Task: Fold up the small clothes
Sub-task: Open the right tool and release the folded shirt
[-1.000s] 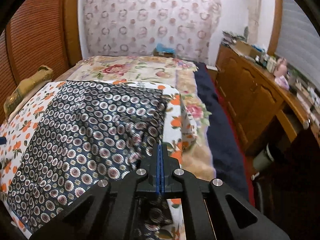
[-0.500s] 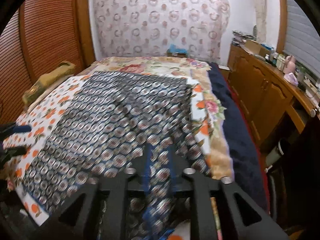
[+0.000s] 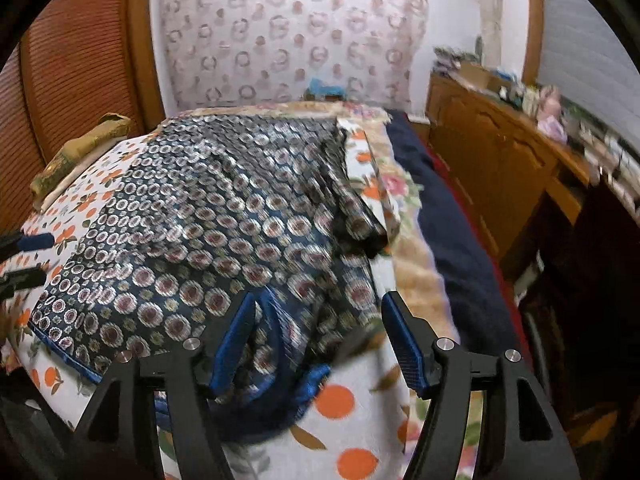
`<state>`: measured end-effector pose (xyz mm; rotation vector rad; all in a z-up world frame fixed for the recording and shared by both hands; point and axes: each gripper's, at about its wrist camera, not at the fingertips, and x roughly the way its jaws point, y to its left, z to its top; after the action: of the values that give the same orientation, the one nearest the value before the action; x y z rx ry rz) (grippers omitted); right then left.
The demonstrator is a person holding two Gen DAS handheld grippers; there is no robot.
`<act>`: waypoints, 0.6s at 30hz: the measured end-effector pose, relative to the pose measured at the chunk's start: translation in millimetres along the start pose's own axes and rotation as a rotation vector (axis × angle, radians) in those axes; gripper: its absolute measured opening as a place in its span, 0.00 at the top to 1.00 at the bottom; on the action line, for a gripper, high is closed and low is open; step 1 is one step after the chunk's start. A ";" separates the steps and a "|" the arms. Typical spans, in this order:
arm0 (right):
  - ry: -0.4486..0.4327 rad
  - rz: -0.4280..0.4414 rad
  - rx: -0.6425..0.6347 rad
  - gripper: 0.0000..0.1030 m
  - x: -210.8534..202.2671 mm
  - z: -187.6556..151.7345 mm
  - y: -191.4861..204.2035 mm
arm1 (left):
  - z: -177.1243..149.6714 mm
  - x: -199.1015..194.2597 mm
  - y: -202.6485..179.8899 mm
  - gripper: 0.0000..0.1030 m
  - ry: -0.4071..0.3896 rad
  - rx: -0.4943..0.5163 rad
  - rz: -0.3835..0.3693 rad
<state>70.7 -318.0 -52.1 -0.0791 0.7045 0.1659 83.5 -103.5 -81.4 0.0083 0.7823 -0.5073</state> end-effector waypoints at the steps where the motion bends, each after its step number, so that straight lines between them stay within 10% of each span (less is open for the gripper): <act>1: 0.009 -0.004 0.008 0.35 0.7 -1.8 -2.2 | -0.7 0.2 -2.4 0.26 0.000 0.006 -0.014; 8: 0.042 0.033 0.056 0.35 3.1 -10.4 -16.6 | -7.4 4.9 -8.5 0.51 0.045 0.007 -0.066; 18: 0.068 0.037 0.019 0.41 4.5 -11.3 -4.4 | -14.9 5.6 -10.4 0.52 0.078 0.002 -0.069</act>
<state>67.6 -323.3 -63.5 -0.0542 0.7758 0.1928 72.3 -112.3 -94.0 0.0026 0.8612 -0.5758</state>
